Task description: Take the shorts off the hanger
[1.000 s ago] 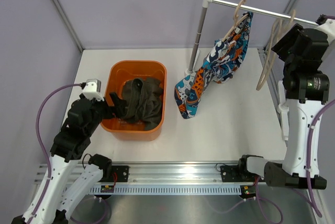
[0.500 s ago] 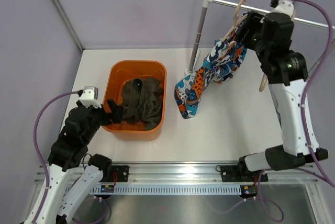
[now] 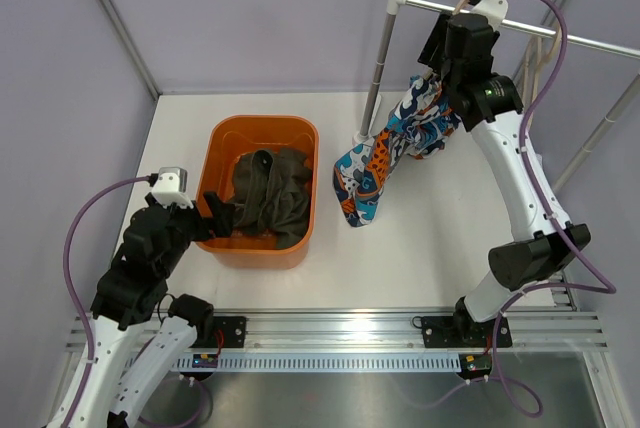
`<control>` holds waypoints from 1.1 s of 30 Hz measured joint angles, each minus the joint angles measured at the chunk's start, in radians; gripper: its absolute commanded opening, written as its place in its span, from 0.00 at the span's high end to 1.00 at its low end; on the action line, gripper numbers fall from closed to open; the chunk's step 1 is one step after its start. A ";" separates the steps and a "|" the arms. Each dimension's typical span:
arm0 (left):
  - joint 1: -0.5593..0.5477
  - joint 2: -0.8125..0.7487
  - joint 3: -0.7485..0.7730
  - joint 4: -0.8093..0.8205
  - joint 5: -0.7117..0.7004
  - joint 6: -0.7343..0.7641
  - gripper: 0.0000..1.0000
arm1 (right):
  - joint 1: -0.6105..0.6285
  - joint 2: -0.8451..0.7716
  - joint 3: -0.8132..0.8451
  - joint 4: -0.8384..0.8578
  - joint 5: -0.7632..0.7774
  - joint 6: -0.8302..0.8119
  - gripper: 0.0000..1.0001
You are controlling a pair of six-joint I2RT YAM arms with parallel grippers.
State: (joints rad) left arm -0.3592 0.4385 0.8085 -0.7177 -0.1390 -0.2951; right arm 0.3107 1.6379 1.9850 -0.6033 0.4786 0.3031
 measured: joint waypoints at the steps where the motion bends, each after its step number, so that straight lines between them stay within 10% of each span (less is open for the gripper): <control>1: 0.000 0.000 0.000 0.000 0.000 0.000 0.01 | 0.001 0.002 -0.011 0.025 0.019 -0.006 0.29; 33: -0.001 0.010 -0.002 0.000 0.000 0.001 0.01 | 0.002 0.140 -0.010 0.243 0.220 -0.134 0.55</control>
State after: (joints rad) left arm -0.3599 0.4484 0.8070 -0.7174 -0.1387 -0.2943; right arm 0.3122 1.7775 1.9751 -0.3607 0.6983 0.1696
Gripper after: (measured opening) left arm 0.988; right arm 0.467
